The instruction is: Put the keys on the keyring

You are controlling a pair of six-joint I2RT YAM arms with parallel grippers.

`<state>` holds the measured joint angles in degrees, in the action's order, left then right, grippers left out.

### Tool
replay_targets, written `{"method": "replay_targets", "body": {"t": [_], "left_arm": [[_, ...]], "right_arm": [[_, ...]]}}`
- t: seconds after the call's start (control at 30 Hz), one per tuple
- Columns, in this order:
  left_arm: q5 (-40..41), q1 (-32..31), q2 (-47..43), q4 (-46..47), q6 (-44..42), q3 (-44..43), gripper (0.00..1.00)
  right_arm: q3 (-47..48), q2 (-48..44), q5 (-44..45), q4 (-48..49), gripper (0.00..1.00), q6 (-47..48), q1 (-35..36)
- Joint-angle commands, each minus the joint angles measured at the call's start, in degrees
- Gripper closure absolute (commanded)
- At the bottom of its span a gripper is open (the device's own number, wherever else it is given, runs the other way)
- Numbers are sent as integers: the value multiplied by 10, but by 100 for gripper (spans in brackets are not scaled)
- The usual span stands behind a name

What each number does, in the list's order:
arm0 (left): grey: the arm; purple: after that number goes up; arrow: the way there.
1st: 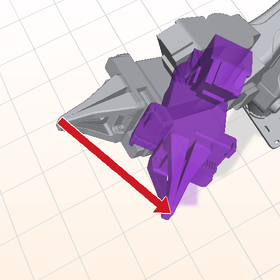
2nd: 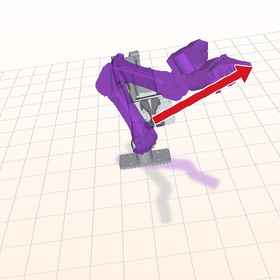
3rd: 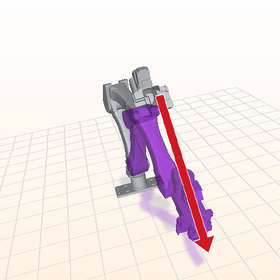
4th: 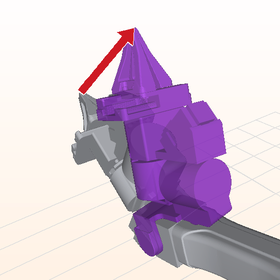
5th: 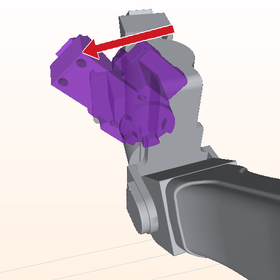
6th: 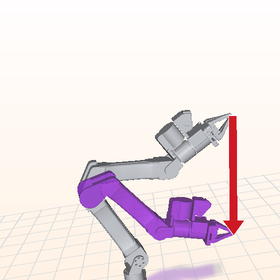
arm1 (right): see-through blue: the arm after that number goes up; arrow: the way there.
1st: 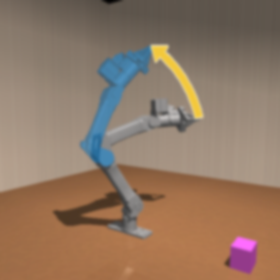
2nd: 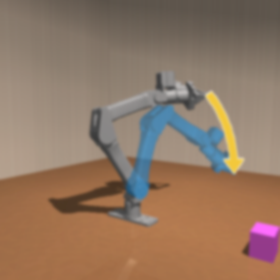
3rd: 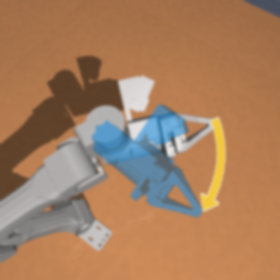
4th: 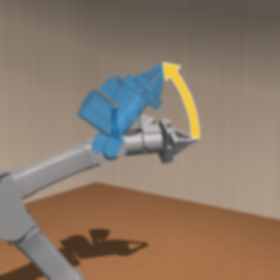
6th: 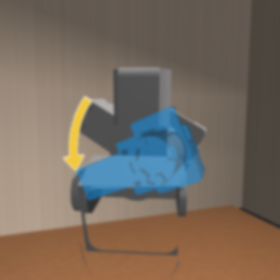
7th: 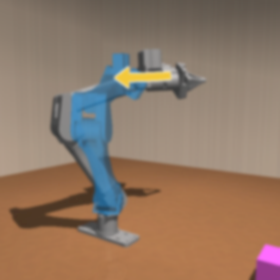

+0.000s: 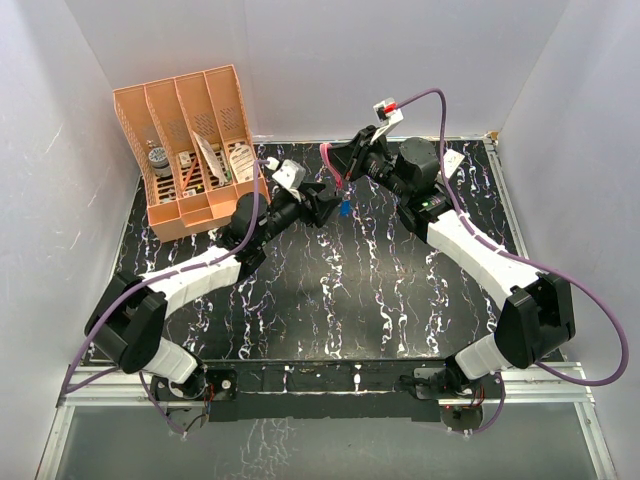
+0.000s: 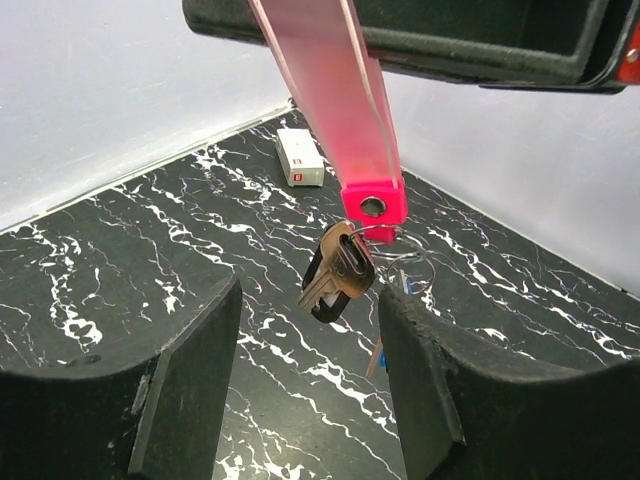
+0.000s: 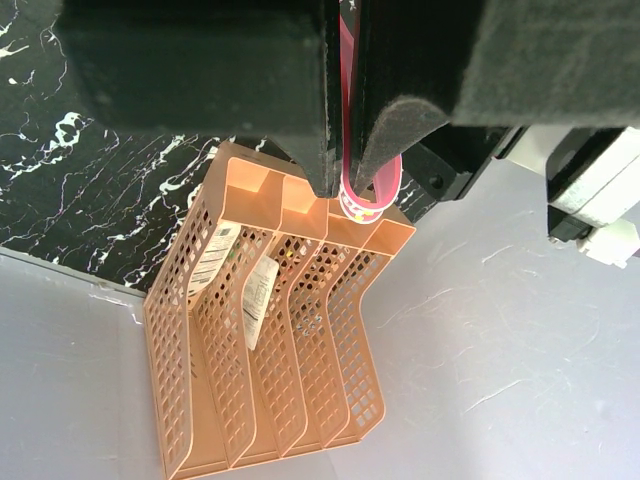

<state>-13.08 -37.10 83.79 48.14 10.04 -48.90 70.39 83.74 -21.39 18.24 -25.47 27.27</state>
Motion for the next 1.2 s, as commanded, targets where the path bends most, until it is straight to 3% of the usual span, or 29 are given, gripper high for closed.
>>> {"method": "replay_targets", "body": {"t": [0.0,0.17,0.43,0.67,0.77,1.17], "left_arm": [[0,-4,6,40,-10,-23,45],[7,-5,9,51,-11,-24,56],[13,-5,12,76,-5,-24,61],[8,-6,10,71,-3,-29,91],[9,-7,1,62,-3,-28,100],[67,-10,-51,-48,-38,-16,100]], "right_arm": [[0,-24,-7,42,100,-3,-2],[-2,-25,-7,41,100,-3,-2],[-7,-27,-7,41,100,-3,-2],[-10,-29,5,37,100,0,-2],[-6,-27,23,23,100,7,-3],[-15,-49,124,-10,100,18,-22]]}}
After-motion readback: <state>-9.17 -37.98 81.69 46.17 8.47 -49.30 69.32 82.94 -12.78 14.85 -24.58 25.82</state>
